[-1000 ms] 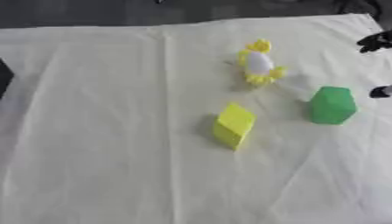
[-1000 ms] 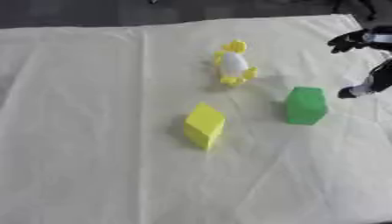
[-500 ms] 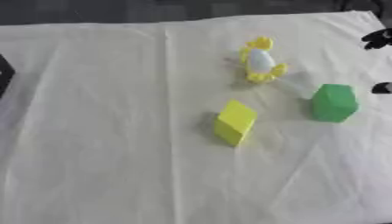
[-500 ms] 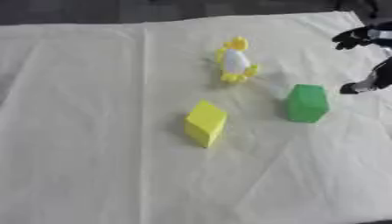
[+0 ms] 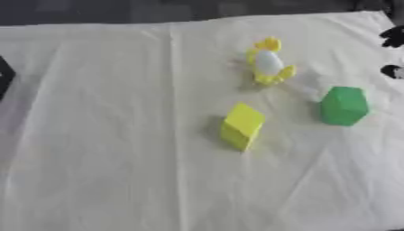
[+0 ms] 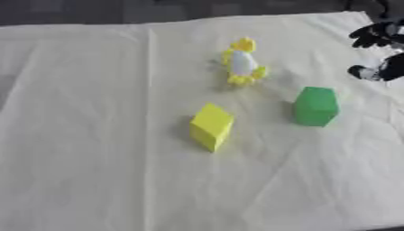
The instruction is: Pick up the objects with one hand, pass them to the other hand, and then place them into the box on the other side of the table.
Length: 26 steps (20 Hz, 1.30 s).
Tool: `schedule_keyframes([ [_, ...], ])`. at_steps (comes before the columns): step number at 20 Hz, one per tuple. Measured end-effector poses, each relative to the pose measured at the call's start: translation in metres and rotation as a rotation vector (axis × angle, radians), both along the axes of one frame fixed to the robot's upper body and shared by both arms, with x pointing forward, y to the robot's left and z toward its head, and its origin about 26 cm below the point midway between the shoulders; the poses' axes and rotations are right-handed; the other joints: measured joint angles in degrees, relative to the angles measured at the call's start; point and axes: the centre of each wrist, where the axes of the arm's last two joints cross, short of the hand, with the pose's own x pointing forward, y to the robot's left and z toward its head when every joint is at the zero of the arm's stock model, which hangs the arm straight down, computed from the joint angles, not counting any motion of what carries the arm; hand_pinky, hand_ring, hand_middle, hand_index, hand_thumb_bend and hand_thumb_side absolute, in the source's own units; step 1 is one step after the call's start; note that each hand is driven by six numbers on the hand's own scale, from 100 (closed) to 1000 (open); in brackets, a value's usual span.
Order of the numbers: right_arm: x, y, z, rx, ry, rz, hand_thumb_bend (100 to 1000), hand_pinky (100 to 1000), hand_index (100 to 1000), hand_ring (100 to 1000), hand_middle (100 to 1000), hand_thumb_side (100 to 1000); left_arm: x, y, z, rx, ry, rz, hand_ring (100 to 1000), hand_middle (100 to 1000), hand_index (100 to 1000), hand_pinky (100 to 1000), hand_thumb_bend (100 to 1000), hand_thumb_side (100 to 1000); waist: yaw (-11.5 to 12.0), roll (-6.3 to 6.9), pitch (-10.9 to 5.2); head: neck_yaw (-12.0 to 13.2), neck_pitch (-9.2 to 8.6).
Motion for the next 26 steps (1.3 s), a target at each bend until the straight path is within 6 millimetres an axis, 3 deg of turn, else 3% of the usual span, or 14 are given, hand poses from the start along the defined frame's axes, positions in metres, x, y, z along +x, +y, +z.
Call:
schedule_keyframes([
  [8, 0.000, 0.000, 0.000, 0.010, 0.002, -0.010, 354, 957, 939, 917, 840, 327, 0.000, 0.000, 0.000, 0.000, 0.000, 0.000, 785, 824, 853, 743, 203, 856, -0.05, 0.00, 0.00, -0.01, 0.00],
  [11, 0.000, 0.001, 0.001, 0.003, -0.006, -0.006, 508, 968, 966, 928, 857, 245, 0.000, 0.000, 0.000, -0.001, 0.000, -0.001, 786, 825, 853, 743, 202, 857, -0.03, 0.00, 0.00, -0.18, 0.02],
  [15, 0.002, 0.005, 0.004, -0.058, -0.015, 0.042, 530, 988, 979, 938, 866, 145, 0.000, 0.000, 0.000, -0.002, 0.000, -0.001, 785, 824, 853, 742, 201, 859, 0.49, 0.00, 0.00, -1.44, 0.04],
  [26, 0.007, 0.000, 0.007, -0.165, 0.000, 0.071, 563, 991, 969, 936, 854, 131, 0.001, -0.002, 0.006, -0.002, -0.013, -0.010, 783, 825, 854, 743, 197, 866, 1.38, 0.00, 0.71, -3.64, -0.13],
])
